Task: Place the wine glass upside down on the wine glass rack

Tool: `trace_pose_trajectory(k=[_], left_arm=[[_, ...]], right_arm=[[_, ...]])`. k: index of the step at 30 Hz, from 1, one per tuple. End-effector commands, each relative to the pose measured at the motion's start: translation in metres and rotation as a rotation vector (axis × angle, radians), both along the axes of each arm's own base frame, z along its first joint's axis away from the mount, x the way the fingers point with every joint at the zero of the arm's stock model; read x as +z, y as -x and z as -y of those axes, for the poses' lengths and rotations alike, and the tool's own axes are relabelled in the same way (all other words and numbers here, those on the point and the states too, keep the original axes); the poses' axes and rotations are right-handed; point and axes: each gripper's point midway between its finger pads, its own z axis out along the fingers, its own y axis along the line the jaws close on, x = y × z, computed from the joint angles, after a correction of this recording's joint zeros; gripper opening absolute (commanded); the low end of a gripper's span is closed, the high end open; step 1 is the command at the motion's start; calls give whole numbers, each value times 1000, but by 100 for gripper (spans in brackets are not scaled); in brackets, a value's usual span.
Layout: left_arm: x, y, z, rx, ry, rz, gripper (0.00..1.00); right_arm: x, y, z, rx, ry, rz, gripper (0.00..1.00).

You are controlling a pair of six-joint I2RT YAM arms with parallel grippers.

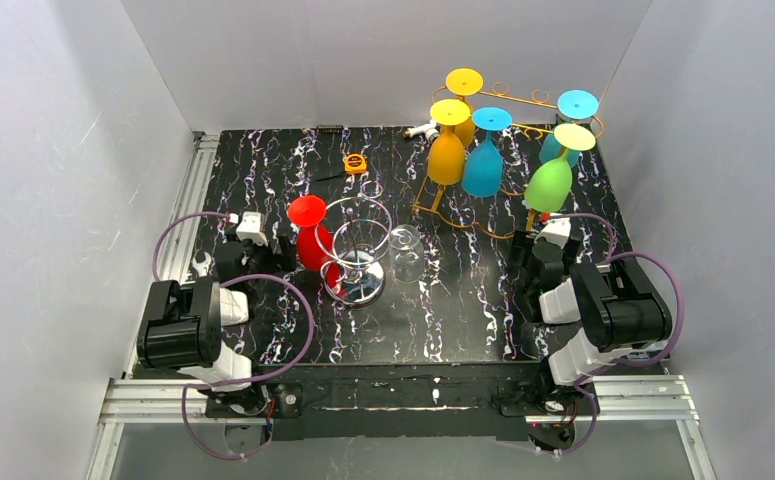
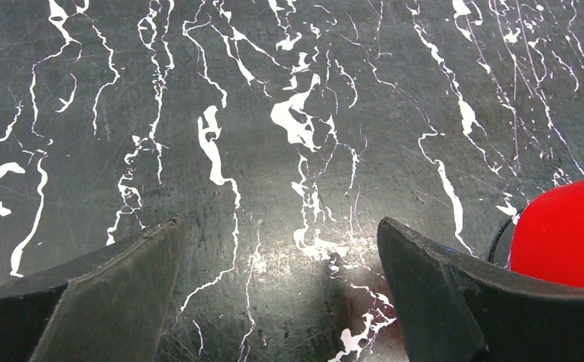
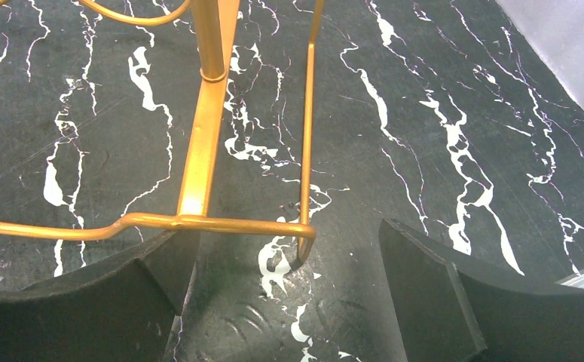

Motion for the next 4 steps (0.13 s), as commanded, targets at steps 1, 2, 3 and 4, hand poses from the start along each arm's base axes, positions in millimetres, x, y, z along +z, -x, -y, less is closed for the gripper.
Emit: trace_pose_trajectory(k=[1,2,3,4], left_arm=[[8,-9,1,3,-37,20,98],[9,-8,1,3,-37,20,98],[9,-8,2,3,-37,22,98],[9,-8,1,3,-37,22,98]], right_arm=[[18,-12,2,-16,1,70,99],[18,-12,2,-17,0,70,98],[18,-12,2,-16,1,69,98],[18,-12,2,-16,1,70,98]])
